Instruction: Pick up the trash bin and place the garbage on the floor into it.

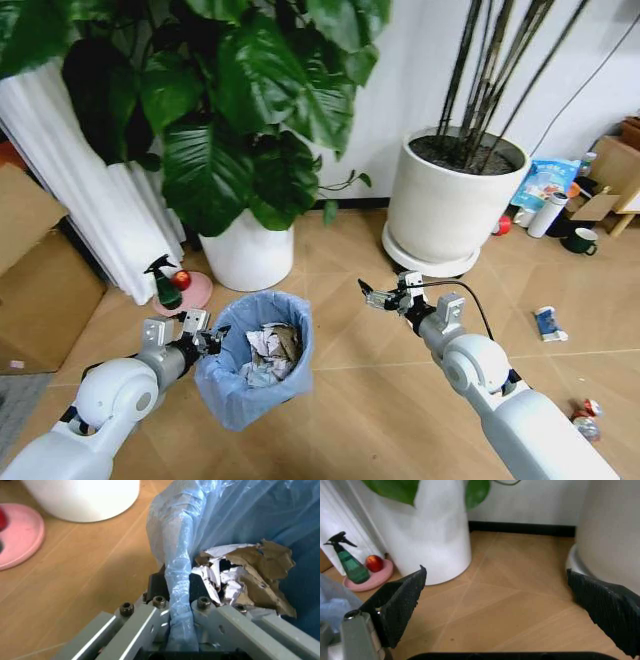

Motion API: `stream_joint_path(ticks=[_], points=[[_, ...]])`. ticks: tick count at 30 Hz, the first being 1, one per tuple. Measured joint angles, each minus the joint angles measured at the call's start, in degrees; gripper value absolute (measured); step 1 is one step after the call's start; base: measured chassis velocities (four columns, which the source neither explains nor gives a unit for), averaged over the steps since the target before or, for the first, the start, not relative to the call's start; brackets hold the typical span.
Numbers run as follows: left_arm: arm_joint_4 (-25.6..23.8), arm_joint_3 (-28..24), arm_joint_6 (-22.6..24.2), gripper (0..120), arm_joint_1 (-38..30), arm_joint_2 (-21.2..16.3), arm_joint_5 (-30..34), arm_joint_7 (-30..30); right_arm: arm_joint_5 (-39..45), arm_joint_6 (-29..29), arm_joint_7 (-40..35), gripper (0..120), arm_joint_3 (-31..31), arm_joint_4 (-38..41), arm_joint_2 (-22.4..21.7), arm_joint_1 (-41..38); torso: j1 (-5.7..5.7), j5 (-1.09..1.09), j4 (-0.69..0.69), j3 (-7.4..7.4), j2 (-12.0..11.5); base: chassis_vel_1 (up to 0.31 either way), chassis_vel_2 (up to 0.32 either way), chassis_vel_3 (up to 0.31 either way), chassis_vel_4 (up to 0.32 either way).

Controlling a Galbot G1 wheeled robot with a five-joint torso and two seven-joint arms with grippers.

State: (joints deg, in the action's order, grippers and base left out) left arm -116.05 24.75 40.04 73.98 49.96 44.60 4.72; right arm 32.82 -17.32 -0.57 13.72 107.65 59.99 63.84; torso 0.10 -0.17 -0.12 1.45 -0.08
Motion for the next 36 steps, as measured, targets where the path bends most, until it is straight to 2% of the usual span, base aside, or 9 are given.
stream_joint_path(ticks=[11,21,31,36], points=[[-0.44,0.09,-0.06,0,0.68,0.58,-0.14,-0.07,-1.17,1.09,-0.51,100,-0.11,-0.73,0.54,0.29,0.0,-0.02,-0.03,0.01,-0.01,-0.139,-0.133,0.146,0.11],[-0.57,0.33,-0.33,0,1.21,0.68,-0.39,-0.11,-2.0,2.43,-0.77,100,-0.49,-1.52,1.39,0.47,0.0,0.0,0.01,0.0,-0.01,0.002,0.071,0.01,-0.053],[-0.56,0.07,-0.62,0,1.35,1.08,-0.89,-0.2,-2.47,2.22,-0.66,100,-0.46,-1.21,1.5,1.78,0.02,-0.01,-0.03,0.02,-0.01,-0.155,0.112,0.139,-0.119],[-0.56,0.14,-0.64,0,1.59,1.1,-0.98,-0.24,-2.42,1.91,-0.4,100,-0.68,-1.13,1.45,1.78,0.01,0.0,0.01,0.02,-0.01,-0.034,0.065,0.025,-0.018]])
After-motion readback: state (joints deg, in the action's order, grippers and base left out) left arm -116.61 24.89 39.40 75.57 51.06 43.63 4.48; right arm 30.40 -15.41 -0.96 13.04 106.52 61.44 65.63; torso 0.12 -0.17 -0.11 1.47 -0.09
